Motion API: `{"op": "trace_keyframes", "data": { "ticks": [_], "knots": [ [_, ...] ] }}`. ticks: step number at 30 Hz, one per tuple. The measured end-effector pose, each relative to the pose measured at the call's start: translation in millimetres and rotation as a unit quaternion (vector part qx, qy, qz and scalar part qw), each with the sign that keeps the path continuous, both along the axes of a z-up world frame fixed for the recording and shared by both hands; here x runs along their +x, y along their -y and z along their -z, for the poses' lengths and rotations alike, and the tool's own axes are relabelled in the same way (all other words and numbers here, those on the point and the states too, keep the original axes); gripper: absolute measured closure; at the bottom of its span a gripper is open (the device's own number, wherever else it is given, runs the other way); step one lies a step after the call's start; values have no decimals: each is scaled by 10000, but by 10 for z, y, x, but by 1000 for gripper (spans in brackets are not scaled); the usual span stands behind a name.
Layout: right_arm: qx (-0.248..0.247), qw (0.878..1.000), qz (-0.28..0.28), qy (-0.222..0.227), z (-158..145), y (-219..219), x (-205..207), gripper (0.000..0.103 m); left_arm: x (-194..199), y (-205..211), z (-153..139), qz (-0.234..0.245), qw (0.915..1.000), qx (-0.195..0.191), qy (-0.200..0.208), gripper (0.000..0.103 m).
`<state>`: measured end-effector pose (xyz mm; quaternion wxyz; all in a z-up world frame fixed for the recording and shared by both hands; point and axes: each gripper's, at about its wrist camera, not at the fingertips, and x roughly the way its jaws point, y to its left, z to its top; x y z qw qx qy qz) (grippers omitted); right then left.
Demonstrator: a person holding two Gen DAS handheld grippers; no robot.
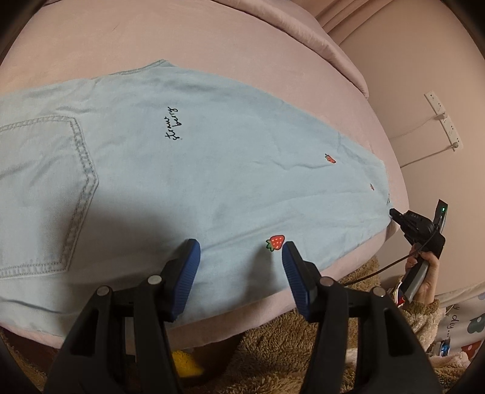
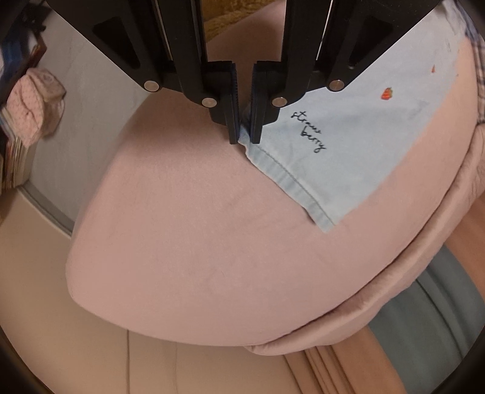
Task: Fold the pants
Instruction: 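Grasp the stacked leg hems with the right tool and lift them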
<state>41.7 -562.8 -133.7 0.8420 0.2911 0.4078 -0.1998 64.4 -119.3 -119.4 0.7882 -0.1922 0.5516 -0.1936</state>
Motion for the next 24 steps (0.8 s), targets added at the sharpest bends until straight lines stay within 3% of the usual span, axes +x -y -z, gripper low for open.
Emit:
{"op": "trace_keyframes", "data": {
  "ticks": [6, 9, 10, 11, 12, 18, 20, 24],
  "knots": [
    [76, 9999, 136, 21, -87, 5, -61, 97, -41, 1, -69, 18, 9999, -131, -4, 47],
    [137, 9994, 246, 180, -197, -14, -277, 78, -82, -12, -199, 31, 9995, -218, 236, 28],
    [157, 9988, 306, 339, -253, -22, -369, 63, -92, -6, -242, 26, 9992, -197, 340, 22],
    [224, 9981, 348, 467, -266, -22, -435, 49, -94, 2, -262, 28, 9991, -188, 387, 22],
    [352, 9969, 368, 601, -271, -29, -483, 46, -93, 14, -268, 36, 9990, -194, 402, 22],
    [1484, 9841, -145, 960, 14, -200, -426, 46, -69, 90, -85, 70, 9998, -196, 16, 22],
    [1688, 9816, -109, 880, 151, -199, -360, 46, -60, 93, -46, 51, 9998, -172, -42, 22],
    [1915, 9737, 165, 1220, 242, -75, -300, 52, -36, 98, -28, -17, 9999, -113, -76, 22]
  ]
}}
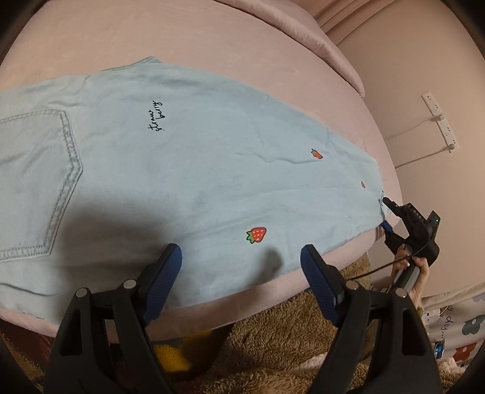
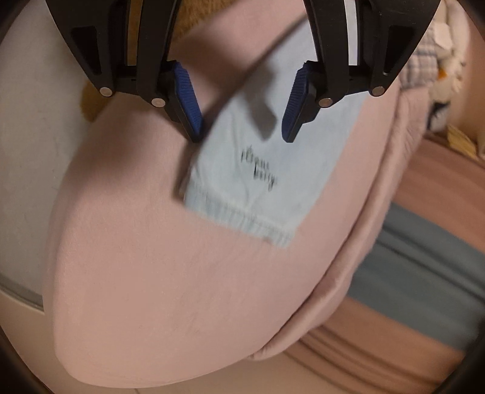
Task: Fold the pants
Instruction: 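Grasp the stacked leg hems with the right tool and lift them, then carry the hems over toward the waistband and open the right tool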
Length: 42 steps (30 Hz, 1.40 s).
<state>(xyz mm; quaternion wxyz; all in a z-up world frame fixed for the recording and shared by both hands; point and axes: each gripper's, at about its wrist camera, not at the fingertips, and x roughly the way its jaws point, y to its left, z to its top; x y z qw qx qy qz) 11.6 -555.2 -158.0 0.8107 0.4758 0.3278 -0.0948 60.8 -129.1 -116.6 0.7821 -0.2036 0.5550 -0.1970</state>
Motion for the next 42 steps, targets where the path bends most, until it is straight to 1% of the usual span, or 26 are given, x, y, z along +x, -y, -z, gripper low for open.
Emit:
{"op": "trace_keyframes", "data": {
  "ticks": [2, 5, 6, 8, 10, 12, 15, 16, 19, 21, 23, 25, 27, 29, 31, 34, 36, 37, 41, 42],
  "knots": [
    [-31, 9998, 185, -43, 16, 58, 41, 71, -3, 19, -13, -18, 10000, 32, 5, 22],
    [16, 9995, 309, 30, 40, 104, 80, 83, -10, 34, -27, -5, 9999, 98, 25, 22],
    [65, 9994, 348, 59, 49, 121, 76, 85, -26, 36, -23, -5, 9999, 123, 32, 22],
    [188, 9987, 453, 137, 63, 164, 78, 92, -50, 25, -45, -39, 9998, 194, 77, 22],
    [268, 9983, 500, 143, 42, 175, 89, 93, -60, -3, -61, -81, 9994, 291, 140, 22],
    [116, 9984, 510, 195, -53, 130, 90, 94, -75, -52, -91, -158, 9990, 366, 220, 22],
    [-482, 9971, 505, 303, -330, 4, 55, 94, -85, -137, -119, -270, 9983, 432, 285, 21],
    [-767, 9952, 477, 381, -491, -78, 41, 94, -86, -160, -132, -305, 9980, 452, 308, 21],
    [-1283, 9889, 267, 705, -873, -261, 31, 94, -107, -222, -176, -442, 9964, 591, 419, 20],
    [-1715, 9804, -8, 971, -1202, -482, 43, 94, -104, -246, -212, -529, 9954, 652, 466, 19],
    [-2074, 9710, -305, 1148, -1465, -719, 46, 94, -115, -285, -235, -598, 9947, 675, 504, 19],
    [-2297, 9611, -730, 1351, -1687, -1003, 77, 94, -116, -326, -259, -669, 9939, 696, 537, 18],
    [-2420, 9522, -1118, 1491, -1805, -1256, 88, 94, -129, -383, -258, -745, 9930, 721, 558, 18],
    [-2558, 9404, -1581, 1588, -1887, -1579, 86, 94, -146, -436, -257, -822, 9923, 738, 555, 18],
    [-2601, 9279, -2119, 1628, -1900, -1945, 118, 94, -158, -501, -251, -895, 9918, 740, 542, 18],
    [-2586, 9125, -2778, 1529, -1786, -2357, 233, 94, -172, -565, -238, -1000, 9910, 734, 503, 17],
    [-2672, 8996, -3191, 1321, -1597, -2645, 395, 94, -190, -608, -222, -1053, 9906, 728, 474, 17],
    [-2705, 8945, -3360, 1172, -1476, -2789, 411, 94, -195, -640, -216, -1078, 9905, 713, 463, 17],
    [-2459, 8807, -4000, 619, -1045, -3096, 569, 94, -198, -732, -211, -1150, 9902, 681, 412, 17],
    [-2442, 8793, -4054, 539, -1028, -3129, 552, 94, -204, -750, -220, -1158, 9901, 671, 419, 17]
  ]
}}
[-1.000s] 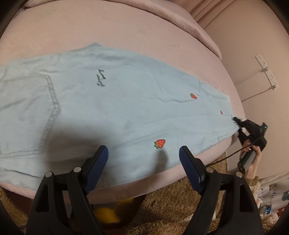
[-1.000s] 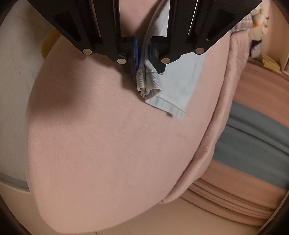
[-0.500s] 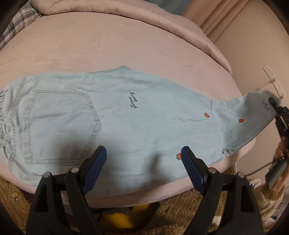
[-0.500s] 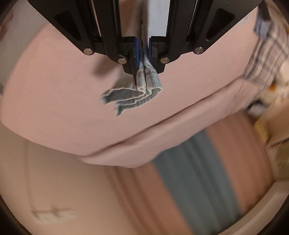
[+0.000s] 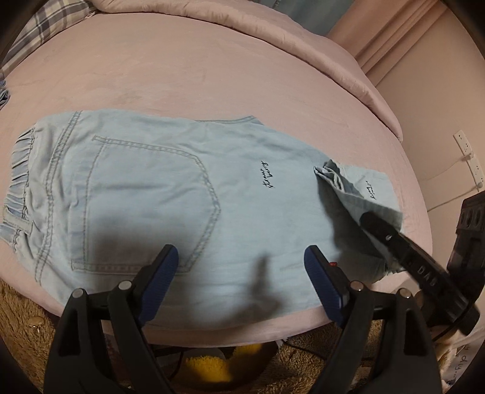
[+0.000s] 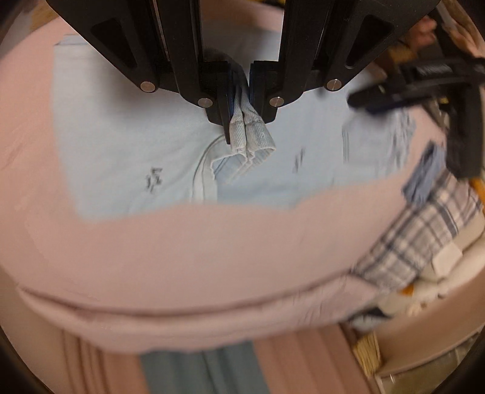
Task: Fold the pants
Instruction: 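Carry the hems over toward the waistband and open the right tool, then grasp the folded leg edge with the left tool while the right tool withdraws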
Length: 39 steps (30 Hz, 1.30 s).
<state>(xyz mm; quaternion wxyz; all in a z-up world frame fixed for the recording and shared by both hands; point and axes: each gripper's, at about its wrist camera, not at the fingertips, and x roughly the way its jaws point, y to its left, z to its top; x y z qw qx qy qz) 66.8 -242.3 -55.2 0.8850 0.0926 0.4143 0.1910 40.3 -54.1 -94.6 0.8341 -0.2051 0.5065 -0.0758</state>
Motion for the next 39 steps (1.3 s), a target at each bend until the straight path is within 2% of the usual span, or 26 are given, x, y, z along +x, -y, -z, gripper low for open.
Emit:
{"op": "trace_keyframes", "data": {
  "ticks": [2, 6, 9, 12, 14, 16, 18, 19, 20, 22, 24, 28, 30, 32, 33, 34, 36, 37, 39],
  "knots": [
    [-21, 10000, -26, 65, -52, -28, -17, 94, -11, -34, -18, -13, 10000, -12, 33, 17],
    [74, 9985, 99, 525, -338, 75, -126, 94, -13, -64, -14, -34, 10000, -63, 45, 17],
    [-22, 9982, 86, 598, -305, 66, -216, 94, 8, -72, 8, -6, 10000, -61, 4, 17],
    [-160, 9995, -243, 98, 39, -238, -174, 94, 58, -55, 17, 27, 10000, -75, -29, 17],
    [-292, 9983, -415, -272, 240, -325, -144, 94, 100, -58, 14, 46, 9999, -120, -57, 16],
    [-377, 9974, -411, -459, 342, -317, -112, 93, 150, -38, -5, 111, 9998, -175, -70, 16],
    [-202, 9969, -491, -584, 317, -250, -92, 85, 207, 6, -44, 256, 9993, -272, -57, 16],
    [-68, 9964, -545, -651, 270, -194, -97, 71, 230, 38, -65, 358, 9987, -362, -39, 16],
    [114, 9960, -584, -668, 208, -121, -118, 52, 238, 64, -72, 451, 9980, -452, -16, 16],
    [367, 9967, -538, -491, 78, 26, -198, 38, 316, 155, -60, 705, 9951, -698, -7, 16],
    [374, 9981, -375, -309, -36, 207, -279, 38, 410, 278, 5, 923, 9920, -856, -102, 17],
    [165, 9983, 542, -119, -84, 673, -383, 38, 621, 585, 215, 1284, 9841, -1142, -454, 21],
    [145, 9957, 901, -134, -46, 863, -421, 38, 686, 711, 243, 1359, 9836, -1115, -415, 24],
    [208, 9924, 1197, -172, -2, 1066, -457, 55, 730, 803, 238, 1457, 9824, -1106, -373, 38],
    [244, 9906, 1325, -214, 29, 1145, -467, 60, 756, 833, 257, 1493, 9804, -1217, -408, 43],
    [274, 9891, 1423, -272, 69, 1206, -470, 65, 774, 848, 301, 1481, 9786, -1339, -489, 52],
    [319, 9865, 1559, -386, 133, 1294, -451, 71, 791, 876, 368, 1450, 9775, -1430, -543, 78],
    [397, 9848, 1624, -472, 187, 1340, -437, 71, 785, 885, 396, 1470, 9772, -1416, -586, 96],
    [513, 9829, 1669, -586, 237, 1344, -403, 72, 742, 822, 414, 1348, 9770, -1542, -593, 96]
  ]
}}
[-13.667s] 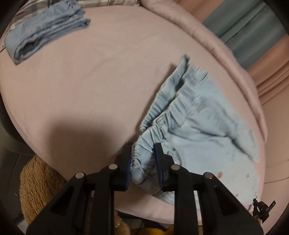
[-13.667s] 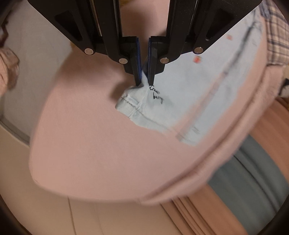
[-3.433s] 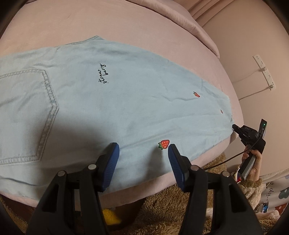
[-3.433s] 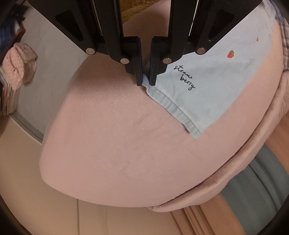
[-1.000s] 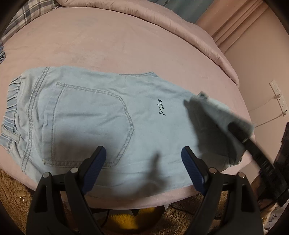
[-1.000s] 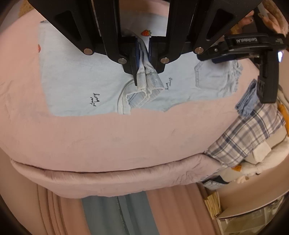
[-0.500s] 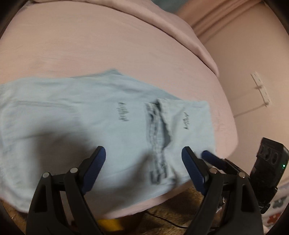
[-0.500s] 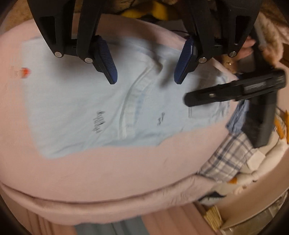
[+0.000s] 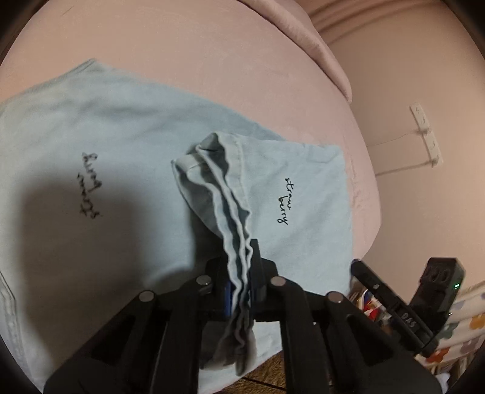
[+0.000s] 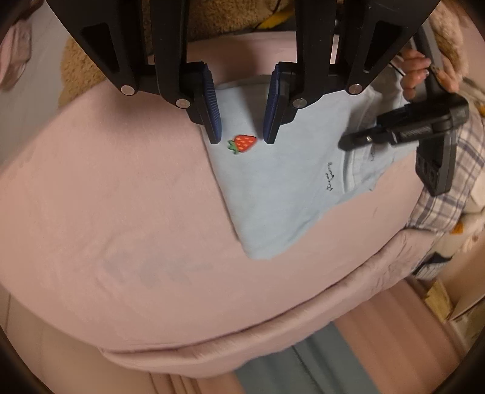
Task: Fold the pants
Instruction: 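Grasp the folded leg edge with the left tool while the right tool withdraws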
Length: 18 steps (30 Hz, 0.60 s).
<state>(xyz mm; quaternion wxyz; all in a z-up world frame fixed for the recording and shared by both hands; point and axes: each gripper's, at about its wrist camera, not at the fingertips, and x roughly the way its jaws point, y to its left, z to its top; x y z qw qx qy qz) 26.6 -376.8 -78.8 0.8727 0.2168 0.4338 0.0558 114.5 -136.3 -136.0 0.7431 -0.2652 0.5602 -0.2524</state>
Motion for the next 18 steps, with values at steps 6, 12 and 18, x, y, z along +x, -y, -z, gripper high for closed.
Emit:
{"op": "trace_keyframes", "data": {
  "ticks": [6, 12, 18],
  "knots": [
    [-111, 9999, -28, 27, -107, -7, 69, 72, -233, -375, -351, -414, 9979, 190, 454, 97],
    [-247, 9991, -246, 250, -209, -104, 303, 74, -220, -490, -366, -428, 9967, 478, 492, 95],
    [-386, 9984, -422, 28, -102, -247, 778, 80, -134, -378, -114, -348, 9952, 859, 305, 91]
  ]
}}
